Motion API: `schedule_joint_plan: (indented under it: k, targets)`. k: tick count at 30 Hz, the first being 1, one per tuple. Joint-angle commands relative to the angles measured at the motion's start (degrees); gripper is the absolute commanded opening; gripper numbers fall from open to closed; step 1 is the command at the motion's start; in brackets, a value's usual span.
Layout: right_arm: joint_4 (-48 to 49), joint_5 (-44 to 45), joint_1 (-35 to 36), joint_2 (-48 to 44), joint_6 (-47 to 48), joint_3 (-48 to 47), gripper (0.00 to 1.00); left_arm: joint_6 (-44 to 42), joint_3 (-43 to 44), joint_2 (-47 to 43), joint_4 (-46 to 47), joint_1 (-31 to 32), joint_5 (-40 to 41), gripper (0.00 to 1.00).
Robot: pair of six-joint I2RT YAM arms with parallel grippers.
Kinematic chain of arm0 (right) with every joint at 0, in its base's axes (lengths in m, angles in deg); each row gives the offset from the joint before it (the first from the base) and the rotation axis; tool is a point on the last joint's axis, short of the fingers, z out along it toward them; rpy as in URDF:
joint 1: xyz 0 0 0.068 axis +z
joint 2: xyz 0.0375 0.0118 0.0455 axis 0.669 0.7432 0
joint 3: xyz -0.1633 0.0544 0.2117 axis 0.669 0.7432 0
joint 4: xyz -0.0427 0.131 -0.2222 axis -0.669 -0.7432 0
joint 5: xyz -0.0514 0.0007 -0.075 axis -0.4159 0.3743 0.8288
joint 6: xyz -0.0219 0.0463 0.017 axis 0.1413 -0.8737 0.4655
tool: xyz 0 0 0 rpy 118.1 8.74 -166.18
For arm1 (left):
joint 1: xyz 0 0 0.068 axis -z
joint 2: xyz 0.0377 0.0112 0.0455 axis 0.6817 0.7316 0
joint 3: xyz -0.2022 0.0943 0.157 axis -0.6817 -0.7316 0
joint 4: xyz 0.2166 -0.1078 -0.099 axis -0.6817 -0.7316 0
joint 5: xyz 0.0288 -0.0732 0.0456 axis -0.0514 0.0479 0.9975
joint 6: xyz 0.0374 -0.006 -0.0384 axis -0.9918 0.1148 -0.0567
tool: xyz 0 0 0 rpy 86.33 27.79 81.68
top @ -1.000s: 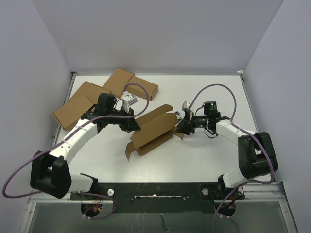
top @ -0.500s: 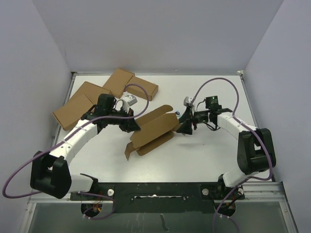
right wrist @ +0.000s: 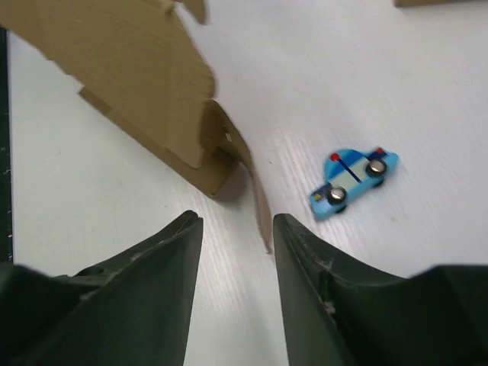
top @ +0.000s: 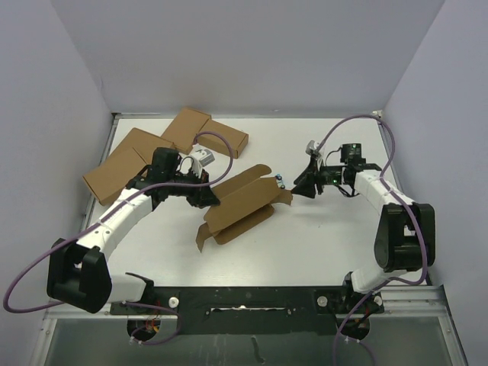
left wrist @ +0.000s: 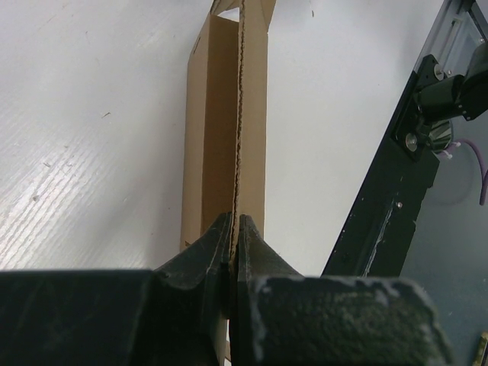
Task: Fold the paper box
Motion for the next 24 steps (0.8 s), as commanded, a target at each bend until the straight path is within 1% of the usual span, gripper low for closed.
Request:
schedule_joint_plan:
  k: [1,2,5,6,7,10,15,21,23,24]
  targets:
    - [12.7,11.5,-0.7,-1.7,-14.6,-1.7,0.37,-1.5,0.0,-3.1,1.7,-0.3,-1.4,0.0]
    - [14.6,15.5,-0.5,-1.1,-16.4,-1.7,0.33,-1.6,-0.1,-3.0,1.7,-0.4,-1.6,0.0]
    - [14.5,21.5,0.7,3.2,-16.0,-3.8,0.07,-1.5,-0.1,-3.0,2.0,-0.4,-1.8,0.0]
    - [13.5,21.9,1.1,4.8,-15.2,-5.1,0.02,-1.5,-0.1,-2.8,2.0,-0.4,-2.0,0.0]
    - [12.8,21.5,1.3,6.1,-14.5,-5.8,0.0,-1.6,-0.1,-2.9,2.0,-0.3,-2.0,0.0]
    - [11.5,18.4,2.4,8.2,-11.6,-6.1,0.0,-1.6,-0.2,-3.1,2.2,-0.4,-1.9,0.0]
    - [11.8,10.4,4.7,7.1,-4.2,-2.7,0.01,-1.6,-0.5,-3.5,2.7,-0.4,-2.1,0.0]
    - [11.3,5.9,6.9,4.3,7.1,1.9,0.14,-1.6,-0.6,-3.4,2.8,-0.5,-2.1,0.0]
    - [11.0,4.1,7.1,3.5,9.5,2.8,0.18,-1.6,-0.6,-3.3,2.9,-0.6,-2.1,0.0]
    - [10.7,2.7,7.2,3.1,10.8,3.2,0.22,-1.6,-0.6,-3.3,2.9,-0.6,-2.1,0.0]
